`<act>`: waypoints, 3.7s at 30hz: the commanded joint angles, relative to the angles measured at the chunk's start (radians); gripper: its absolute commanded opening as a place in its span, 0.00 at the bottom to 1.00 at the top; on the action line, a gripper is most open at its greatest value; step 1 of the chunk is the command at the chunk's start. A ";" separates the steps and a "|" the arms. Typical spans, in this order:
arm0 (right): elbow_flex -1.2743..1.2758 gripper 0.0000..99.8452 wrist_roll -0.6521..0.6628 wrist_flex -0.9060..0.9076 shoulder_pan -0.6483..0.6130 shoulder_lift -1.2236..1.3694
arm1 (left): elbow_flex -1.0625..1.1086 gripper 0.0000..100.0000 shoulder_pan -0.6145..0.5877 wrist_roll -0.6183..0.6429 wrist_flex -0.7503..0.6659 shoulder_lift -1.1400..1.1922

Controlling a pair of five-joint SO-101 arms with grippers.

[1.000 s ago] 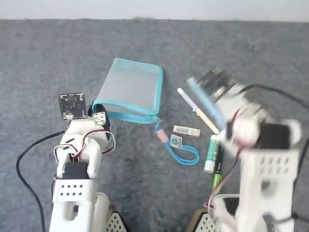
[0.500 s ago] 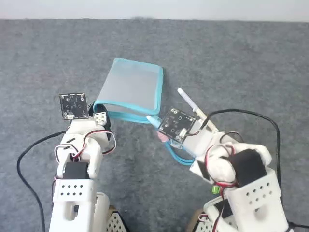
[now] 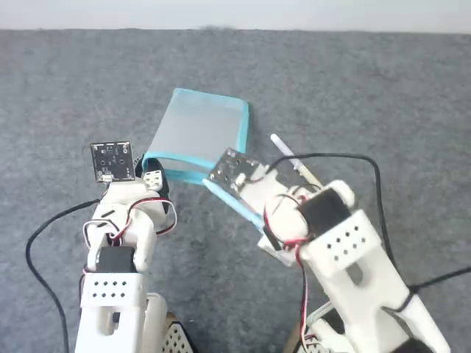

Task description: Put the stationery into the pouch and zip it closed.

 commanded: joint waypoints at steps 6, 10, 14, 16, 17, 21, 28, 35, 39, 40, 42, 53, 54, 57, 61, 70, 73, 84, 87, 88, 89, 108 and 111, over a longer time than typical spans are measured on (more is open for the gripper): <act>-0.184 0.01 -0.023 -0.025 -0.007 0.165 | -0.012 0.01 0.006 0.006 -0.005 -0.002; -0.288 0.01 -0.054 -0.028 -0.007 0.268 | -0.012 0.01 0.005 0.006 -0.005 -0.002; -0.385 0.01 -0.072 -0.019 -0.007 0.400 | -0.012 0.01 0.006 0.006 -0.005 -0.002; -0.436 0.01 -0.072 -0.021 -0.007 0.466 | -0.012 0.01 0.006 0.006 -0.005 -0.002; -0.465 0.01 -0.074 -0.021 -0.007 0.496 | -0.012 0.01 0.006 0.006 -0.005 -0.002; -0.601 0.01 -0.123 0.002 -0.007 0.615 | -0.012 0.01 0.008 0.006 -0.005 -0.002; -0.910 0.01 -0.160 0.116 -0.007 0.783 | -0.002 0.01 0.083 -0.006 -0.003 -0.002; -1.034 0.01 -0.184 0.122 -0.001 0.866 | 0.024 0.01 0.176 -0.078 -0.005 -0.003; -1.020 0.02 -0.183 0.122 0.031 0.894 | 0.024 0.01 0.173 -0.078 -0.005 -0.003; -1.019 0.04 -0.183 0.122 0.042 0.897 | 0.024 0.01 0.173 -0.078 -0.005 -0.003; -1.019 0.10 -0.175 0.120 0.062 0.892 | 0.024 0.01 0.176 -0.078 -0.005 -0.003; -1.019 0.25 -0.158 0.120 0.093 0.734 | 0.042 0.01 0.169 -0.080 -0.044 -0.003; -1.019 0.25 -0.158 0.122 0.107 0.690 | 0.042 0.01 0.169 -0.080 -0.044 -0.003; -0.967 0.25 -0.157 0.122 0.160 0.550 | 0.042 0.01 0.167 -0.072 -0.044 -0.003; -0.732 0.25 -0.141 0.116 0.245 0.446 | 0.002 0.01 0.008 0.026 -0.041 -0.003; -0.206 0.25 -0.109 -0.128 0.438 0.444 | -0.001 0.01 0.304 -0.137 0.075 -0.003; -0.081 0.25 -0.107 -0.196 0.460 0.435 | -0.016 0.01 0.118 -0.026 0.034 -0.003; 0.015 0.25 -0.117 -0.263 0.473 0.435 | -0.024 0.01 0.135 -0.144 0.046 -0.003; 0.028 0.25 -0.118 -0.274 0.479 0.437 | -0.041 0.01 0.046 -0.055 0.046 -0.003; 0.029 0.25 -0.120 -0.275 0.478 0.443 | -0.045 0.01 0.017 -0.043 0.046 -0.003; 0.034 0.25 -0.129 -0.275 0.476 0.444 | -0.045 0.01 -0.002 -0.041 0.043 -0.003; 0.272 0.24 -0.198 -0.483 0.587 0.446 | -0.038 0.01 -0.005 -0.043 0.014 -0.003; 0.331 0.15 -0.196 -0.547 0.593 0.447 | -0.038 0.01 -0.005 -0.043 0.012 -0.003</act>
